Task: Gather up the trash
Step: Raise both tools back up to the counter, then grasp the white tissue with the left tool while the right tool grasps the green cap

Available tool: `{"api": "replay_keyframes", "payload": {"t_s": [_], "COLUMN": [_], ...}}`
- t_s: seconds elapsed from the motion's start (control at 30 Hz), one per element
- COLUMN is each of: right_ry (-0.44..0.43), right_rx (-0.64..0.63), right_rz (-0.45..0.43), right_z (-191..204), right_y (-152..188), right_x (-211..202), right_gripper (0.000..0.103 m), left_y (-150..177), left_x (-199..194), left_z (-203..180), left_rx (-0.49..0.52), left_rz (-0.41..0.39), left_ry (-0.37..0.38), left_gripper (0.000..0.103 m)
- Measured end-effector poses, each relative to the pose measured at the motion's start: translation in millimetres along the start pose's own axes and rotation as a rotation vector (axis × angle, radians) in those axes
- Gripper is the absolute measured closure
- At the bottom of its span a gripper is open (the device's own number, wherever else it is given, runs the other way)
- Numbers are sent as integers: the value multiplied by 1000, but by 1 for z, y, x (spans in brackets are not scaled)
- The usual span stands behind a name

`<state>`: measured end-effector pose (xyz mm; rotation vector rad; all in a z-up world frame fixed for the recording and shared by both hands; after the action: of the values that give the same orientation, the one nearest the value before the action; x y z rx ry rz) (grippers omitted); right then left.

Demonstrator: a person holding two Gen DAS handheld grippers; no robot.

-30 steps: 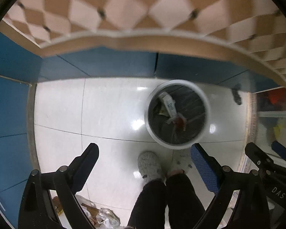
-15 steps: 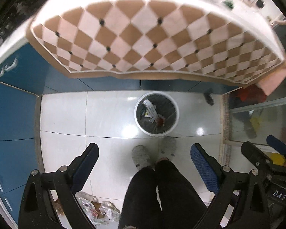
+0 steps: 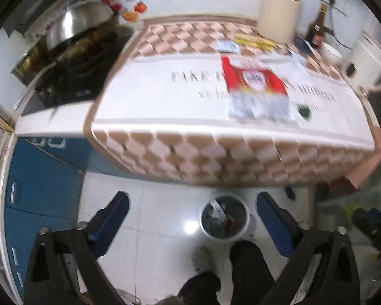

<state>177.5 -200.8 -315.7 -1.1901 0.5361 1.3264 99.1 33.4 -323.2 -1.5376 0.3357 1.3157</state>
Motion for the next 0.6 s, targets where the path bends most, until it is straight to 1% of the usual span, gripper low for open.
{"api": "replay_keyframes", "payload": {"t_s": [0.07,0.13,0.17,0.23,0.3,0.37,0.43,0.5,0.53,0.57,0.6], "right_ry": [-1,-2,0,2,-12,-21,-34,-46,-40,-40,-38], "right_rx": [7,19,22,26,27,23,6,-24,-55,-107,-142], "right_rz": [-22,-46,-58,-63,-22,10,32,67,38,31,59], "right_z": [-5,-13,-16,-23,-28,-29,-28,-24,-20,-13,-9], "right_y": [-26,-63,-79,-111,-142,-162,-175,-182,-187,-190,-189], "right_x": [11,29,39,68,108,143,172,200,200,200,203], "right_gripper": [1,1,1,7,31,38,39,50,56,86,85], "left_y": [-19,-38,-43,-55,-60,-68,-75,-84,-90,-97,-105], "left_x": [16,42,46,67,81,97,108,117,119,122,124], "left_z": [1,1,4,10,10,5,0,-8,-14,-22,-29], "left_rx": [-6,-20,-26,-55,-77,-87,-86,-81,-75,-65,-61], "left_rz": [-3,17,25,68,103,138,158,175,181,184,185], "left_ry": [-38,-97,-113,-161,-183,-208,-223,-231,-231,-226,-217], "left_gripper": [0,0,0,0,0,0,0,0,0,0,0]}}
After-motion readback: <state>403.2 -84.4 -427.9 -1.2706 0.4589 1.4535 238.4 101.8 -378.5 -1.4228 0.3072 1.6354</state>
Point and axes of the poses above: each gripper's, at about its wrist camera, not at the fingertips, and x roughly the way its jaws point, z to its left, y to its underside, the point moved 7 cm from there along x, roughly the way its jaws point, and after that the axes turned 6 degrees about -z, right-handed, at the moved point
